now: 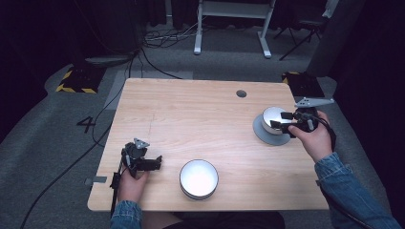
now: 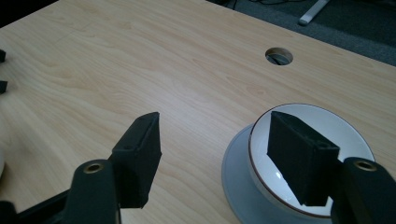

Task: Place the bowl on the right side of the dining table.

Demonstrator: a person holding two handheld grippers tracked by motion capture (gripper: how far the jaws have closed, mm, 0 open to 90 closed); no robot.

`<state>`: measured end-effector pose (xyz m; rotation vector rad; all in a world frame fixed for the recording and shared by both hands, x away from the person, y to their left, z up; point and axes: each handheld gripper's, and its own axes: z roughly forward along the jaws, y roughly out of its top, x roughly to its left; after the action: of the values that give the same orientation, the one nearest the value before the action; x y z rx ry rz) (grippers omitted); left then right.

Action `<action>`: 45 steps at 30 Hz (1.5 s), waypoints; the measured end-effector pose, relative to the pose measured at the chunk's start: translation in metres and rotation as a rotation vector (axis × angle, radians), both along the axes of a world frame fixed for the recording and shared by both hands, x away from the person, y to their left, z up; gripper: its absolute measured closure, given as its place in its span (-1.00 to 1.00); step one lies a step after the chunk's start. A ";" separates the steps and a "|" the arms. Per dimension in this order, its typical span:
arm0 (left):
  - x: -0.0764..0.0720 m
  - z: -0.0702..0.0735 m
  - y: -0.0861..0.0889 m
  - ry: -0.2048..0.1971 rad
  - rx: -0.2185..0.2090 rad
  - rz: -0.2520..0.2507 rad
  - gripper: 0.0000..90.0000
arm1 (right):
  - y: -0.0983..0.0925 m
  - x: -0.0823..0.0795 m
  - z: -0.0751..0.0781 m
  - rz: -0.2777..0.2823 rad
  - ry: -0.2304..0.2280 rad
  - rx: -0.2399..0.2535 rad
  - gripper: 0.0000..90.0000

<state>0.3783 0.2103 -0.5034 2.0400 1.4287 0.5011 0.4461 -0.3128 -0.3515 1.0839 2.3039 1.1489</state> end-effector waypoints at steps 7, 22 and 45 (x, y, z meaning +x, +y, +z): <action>0.000 0.000 0.000 0.000 0.001 0.000 -0.93 | -0.001 -0.017 0.001 0.026 0.007 -0.022 -0.23; 0.000 0.000 0.000 -0.002 -0.001 -0.001 -0.93 | -0.007 -0.047 -0.005 0.090 0.030 -0.063 -0.27; 0.000 0.000 0.000 0.000 0.001 0.000 -0.93 | 0.006 -0.076 -0.035 0.215 0.083 -0.096 -0.31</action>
<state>0.3783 0.2103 -0.5034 2.0409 1.4285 0.5013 0.3703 -0.3066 -0.3866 0.8813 2.5628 1.0735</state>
